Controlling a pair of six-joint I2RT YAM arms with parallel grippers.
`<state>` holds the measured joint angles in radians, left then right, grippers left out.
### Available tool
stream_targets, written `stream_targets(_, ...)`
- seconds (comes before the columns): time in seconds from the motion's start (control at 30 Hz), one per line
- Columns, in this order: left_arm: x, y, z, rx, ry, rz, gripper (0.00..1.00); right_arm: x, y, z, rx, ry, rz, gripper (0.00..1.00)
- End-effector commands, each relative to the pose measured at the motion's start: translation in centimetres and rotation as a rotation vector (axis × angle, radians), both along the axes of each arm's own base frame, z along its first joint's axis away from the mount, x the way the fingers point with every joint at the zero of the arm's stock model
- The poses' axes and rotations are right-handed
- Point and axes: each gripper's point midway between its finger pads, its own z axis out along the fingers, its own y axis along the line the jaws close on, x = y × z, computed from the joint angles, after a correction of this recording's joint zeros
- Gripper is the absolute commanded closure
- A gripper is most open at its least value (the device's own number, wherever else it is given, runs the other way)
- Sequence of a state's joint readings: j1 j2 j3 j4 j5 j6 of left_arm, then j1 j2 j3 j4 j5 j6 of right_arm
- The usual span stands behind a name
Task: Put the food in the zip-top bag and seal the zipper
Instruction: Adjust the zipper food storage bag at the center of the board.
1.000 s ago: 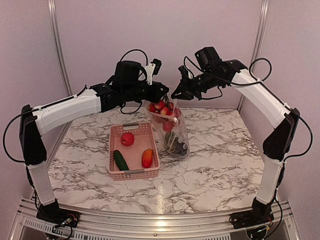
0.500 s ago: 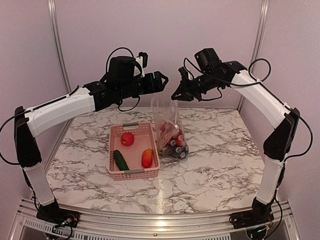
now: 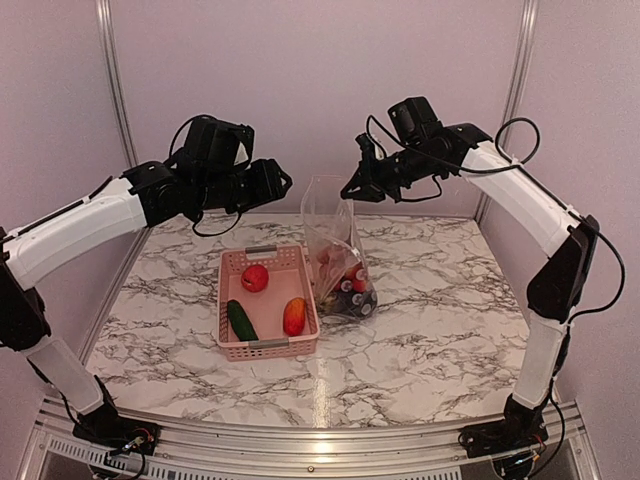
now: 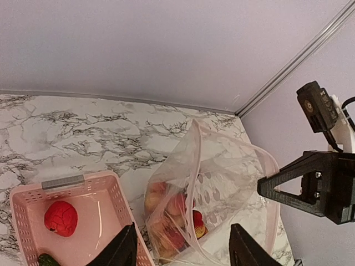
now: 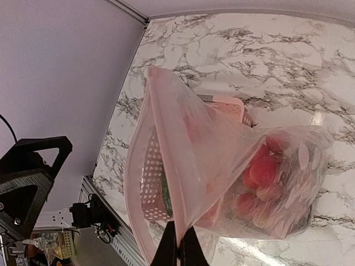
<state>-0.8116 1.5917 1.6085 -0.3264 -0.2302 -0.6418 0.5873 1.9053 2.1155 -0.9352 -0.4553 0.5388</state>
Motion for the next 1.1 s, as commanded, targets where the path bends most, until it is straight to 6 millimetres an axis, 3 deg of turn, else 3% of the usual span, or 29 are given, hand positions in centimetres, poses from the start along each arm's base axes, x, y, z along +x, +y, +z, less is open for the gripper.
stream_targets(0.0,-1.2,-1.4,-3.3,0.046,0.137,-0.087,0.42,-0.6,0.6,1.4,0.023,-0.042,0.022,1.00)
stream_targets(0.23,-0.5,-3.7,-5.7,0.051,0.211,-0.128,0.46,-0.6,0.3,0.4,-0.008,-0.046,0.026,1.00)
stream_targets(0.37,0.6,-4.7,-7.1,0.077,0.268,-0.114,0.56,-0.8,0.0,-0.5,-0.028,-0.046,0.026,1.00)
stream_targets(0.43,1.2,-5.5,-8.3,0.080,0.303,-0.116,0.67,-0.7,-0.5,-1.1,-0.059,-0.046,0.014,1.00)
stream_targets(0.53,2.2,-6.7,-8.9,0.044,0.320,-0.122,0.86,1.0,-4.2,-2.2,-0.292,-0.088,-0.119,1.00)
stream_targets(0.6,3.0,-8.0,-8.7,-0.008,0.312,-0.137,1.00,2.0,-7.2,-1.3,-0.430,-0.138,-0.205,1.00)
stream_targets(0.7,4.4,-10.7,-6.1,-0.117,0.248,-0.182,1.00,2.7,-10.1,1.0,-0.483,-0.196,-0.300,1.00)
stream_targets(0.8,5.1,-14.3,-0.8,-0.304,0.116,-0.296,1.00,2.7,-11.9,3.7,-0.474,-0.257,-0.380,1.00)
stream_targets(0.9,5.4,-15.9,3.3,-0.406,0.013,-0.347,1.00,2.2,-13.1,6.2,-0.451,-0.306,-0.437,1.00)
stream_targets(1.0,5.5,-16.3,4.2,-0.440,-0.007,-0.364,1.00,1.9,-13.8,6.5,-0.463,-0.321,-0.458,1.00)
stream_targets(1.07,5.3,-16.2,3.0,-0.427,0.028,-0.352,1.00,1.9,-14.3,5.8,-0.501,-0.319,-0.461,1.00)
